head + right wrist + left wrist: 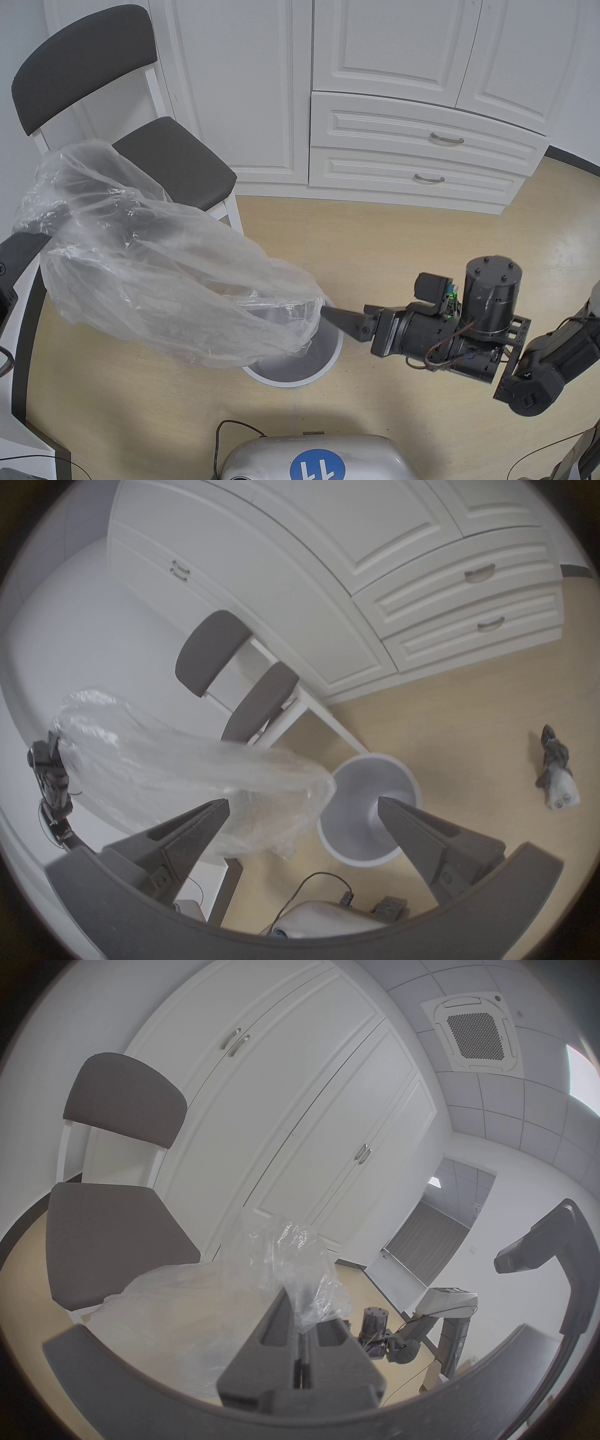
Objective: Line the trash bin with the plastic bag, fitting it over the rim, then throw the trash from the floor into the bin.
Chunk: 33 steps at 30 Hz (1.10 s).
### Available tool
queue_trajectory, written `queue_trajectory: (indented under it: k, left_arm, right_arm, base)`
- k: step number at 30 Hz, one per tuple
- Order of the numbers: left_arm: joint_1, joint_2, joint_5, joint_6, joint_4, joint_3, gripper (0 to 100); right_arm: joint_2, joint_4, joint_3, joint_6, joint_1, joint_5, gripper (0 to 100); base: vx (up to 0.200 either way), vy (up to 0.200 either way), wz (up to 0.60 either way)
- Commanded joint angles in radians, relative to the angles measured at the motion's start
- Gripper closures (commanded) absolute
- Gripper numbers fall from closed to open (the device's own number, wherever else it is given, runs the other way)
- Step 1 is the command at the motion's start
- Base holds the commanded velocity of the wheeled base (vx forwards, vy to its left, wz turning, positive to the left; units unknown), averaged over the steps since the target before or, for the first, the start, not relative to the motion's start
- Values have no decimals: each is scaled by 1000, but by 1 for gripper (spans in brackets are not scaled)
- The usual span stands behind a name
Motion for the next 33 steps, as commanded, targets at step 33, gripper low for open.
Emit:
queue_trajectory:
  k: [33]
  left_arm:
    - [0,-49,-124,-7,-125,67,100]
  right_arm:
    - [256,-324,43,134,125,-95,0]
  base:
    - [0,0,0]
